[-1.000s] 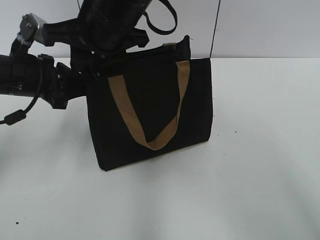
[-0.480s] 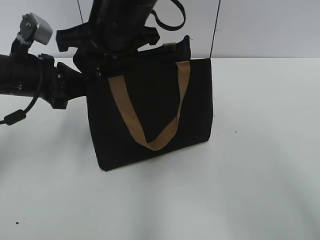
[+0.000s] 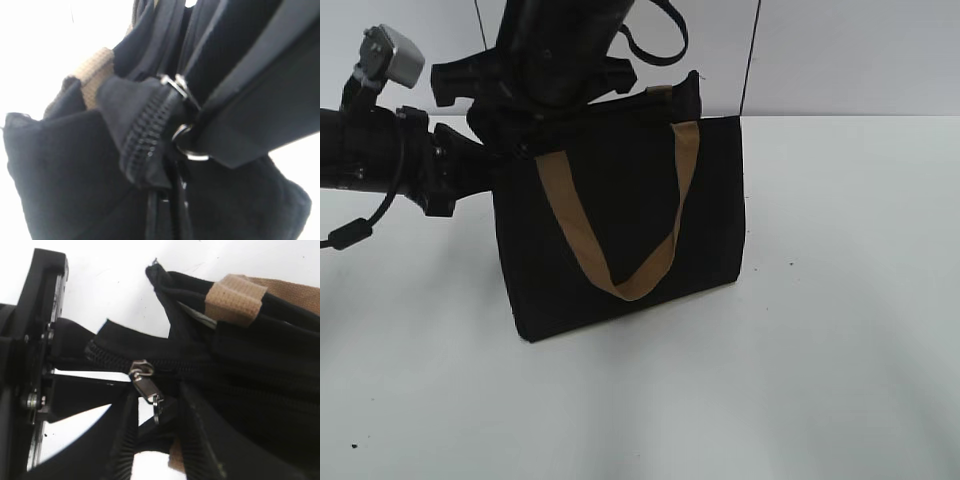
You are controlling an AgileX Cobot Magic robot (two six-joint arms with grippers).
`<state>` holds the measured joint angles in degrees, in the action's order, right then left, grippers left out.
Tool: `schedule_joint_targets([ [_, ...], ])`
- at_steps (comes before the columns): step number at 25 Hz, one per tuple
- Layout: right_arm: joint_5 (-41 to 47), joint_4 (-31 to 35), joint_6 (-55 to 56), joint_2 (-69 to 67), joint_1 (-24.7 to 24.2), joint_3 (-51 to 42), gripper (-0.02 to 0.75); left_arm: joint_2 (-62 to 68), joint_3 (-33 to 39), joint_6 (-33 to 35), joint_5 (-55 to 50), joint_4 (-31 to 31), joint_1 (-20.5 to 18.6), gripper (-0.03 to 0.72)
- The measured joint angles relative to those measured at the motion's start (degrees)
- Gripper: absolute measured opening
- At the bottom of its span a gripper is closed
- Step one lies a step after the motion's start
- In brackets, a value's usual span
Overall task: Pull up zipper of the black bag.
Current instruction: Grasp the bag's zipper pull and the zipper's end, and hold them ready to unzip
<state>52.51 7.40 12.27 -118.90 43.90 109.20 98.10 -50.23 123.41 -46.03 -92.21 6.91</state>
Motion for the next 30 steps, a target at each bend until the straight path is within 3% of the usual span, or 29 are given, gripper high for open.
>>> schedule_joint_targets([
  [8,0.07,0.0,0.0,-0.17,0.0,0.0,0.003,0.0,0.0,0.0,-0.04,-0.1,0.0,0.03],
  [20,2.98,0.41,-2.2,3.27,0.0,0.0,-0.009,0.0,0.0,-5.68,9.54,4.88,0.0,0.03],
  [30,6.5,1.85,-5.03,3.27,-3.35,0.0,-0.01,-0.42,0.0,-17.39,13.3,14.64,0.13,0.03],
])
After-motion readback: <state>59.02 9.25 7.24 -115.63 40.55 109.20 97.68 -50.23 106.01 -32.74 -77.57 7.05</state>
